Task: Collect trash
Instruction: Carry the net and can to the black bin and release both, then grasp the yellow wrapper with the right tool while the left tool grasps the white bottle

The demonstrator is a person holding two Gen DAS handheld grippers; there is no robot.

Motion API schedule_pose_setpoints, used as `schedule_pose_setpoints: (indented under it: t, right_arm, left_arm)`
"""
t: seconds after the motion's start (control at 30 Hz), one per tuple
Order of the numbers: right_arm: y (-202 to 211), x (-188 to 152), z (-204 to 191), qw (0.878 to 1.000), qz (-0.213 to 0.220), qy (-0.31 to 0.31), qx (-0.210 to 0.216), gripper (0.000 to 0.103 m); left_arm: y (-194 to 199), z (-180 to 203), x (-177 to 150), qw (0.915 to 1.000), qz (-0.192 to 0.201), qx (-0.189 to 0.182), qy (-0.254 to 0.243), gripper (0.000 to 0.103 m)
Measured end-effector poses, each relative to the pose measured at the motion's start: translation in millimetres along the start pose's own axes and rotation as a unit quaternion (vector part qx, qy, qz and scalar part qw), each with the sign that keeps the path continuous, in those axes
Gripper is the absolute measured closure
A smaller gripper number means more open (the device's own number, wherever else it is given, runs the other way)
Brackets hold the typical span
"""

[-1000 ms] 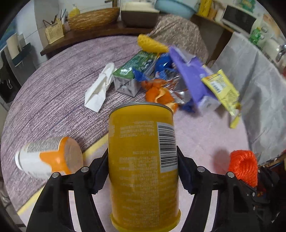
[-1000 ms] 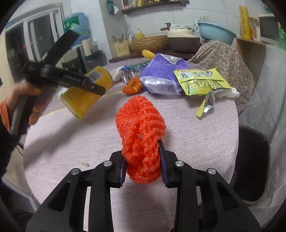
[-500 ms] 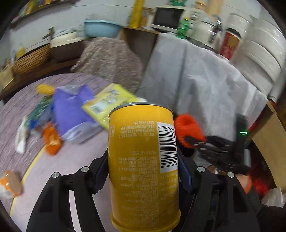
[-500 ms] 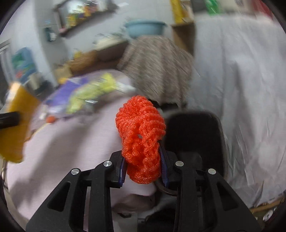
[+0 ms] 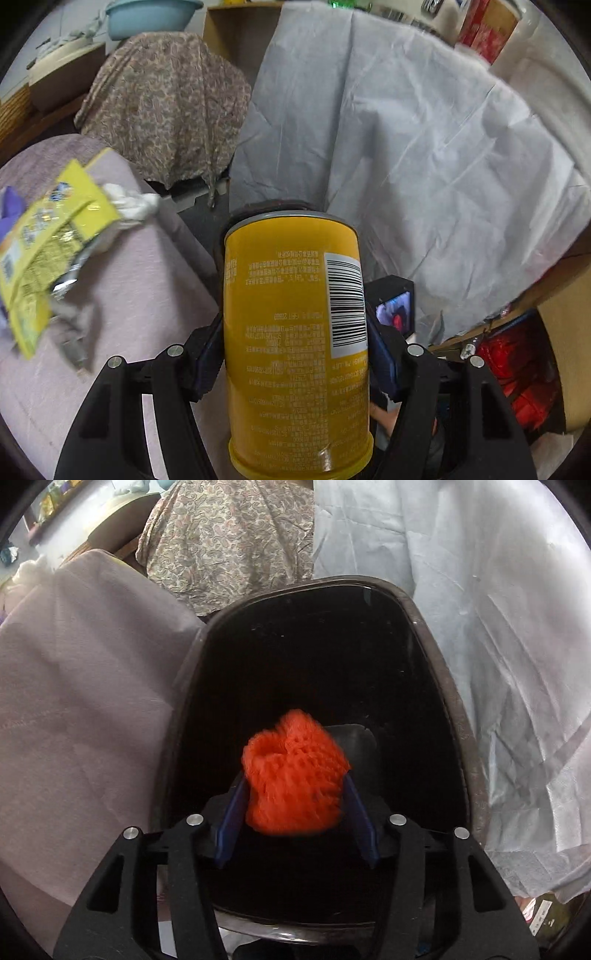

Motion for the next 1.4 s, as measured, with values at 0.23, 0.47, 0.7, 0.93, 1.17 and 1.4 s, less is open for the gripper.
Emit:
schedule_pose_setpoints:
  t: [0.23,0.47,0.7,0.93,1.17,1.4]
  right_arm:
    - [43,-21,27,0.997,0.051,-0.014,-0.060,0.033]
    - [77,-49,69,0.987,0.081,-0.060,-0.127,0.030]
    - [98,-64,93,0.980,0.104,-0.107,-0.134,0.029]
    - [113,-58,94,0.976,0.125,-0.110,-0.138,0.028]
    - [159,-47,77,0.966,0.175,-0.095,-0.163,0.021]
    - [215,-34,69,0.957,0.221,-0.088,-0.167,0.016]
  left_arm:
    - [-65,23,12,0.9984,-0.039,0.041,0.007,0.037]
    - [-144,29,12,0.9913,-0.091,0.095,0.009,0.037]
    - [-198,22,-6,0.9849,-0.114,0.130,-0.017,0.037]
    - [-221,20,-16,0.9790,-0.150,0.137,-0.010,0.026]
    - [-186,34,-13,0.9841,-0.142,0.106,-0.004,0.023]
    - [-92,43,-18,0.9944,-0.104,0.015,-0.006,0.021]
Point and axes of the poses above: each gripper's, at about its wrist camera, not at the fingertips, and y roughly against the way its jaws point, z to its right, x to its top, the point moved 1 cm from there along -y, roughly the way its jaws point, and after that the axes turned 14 degrees about y, right-handed, at the moved point
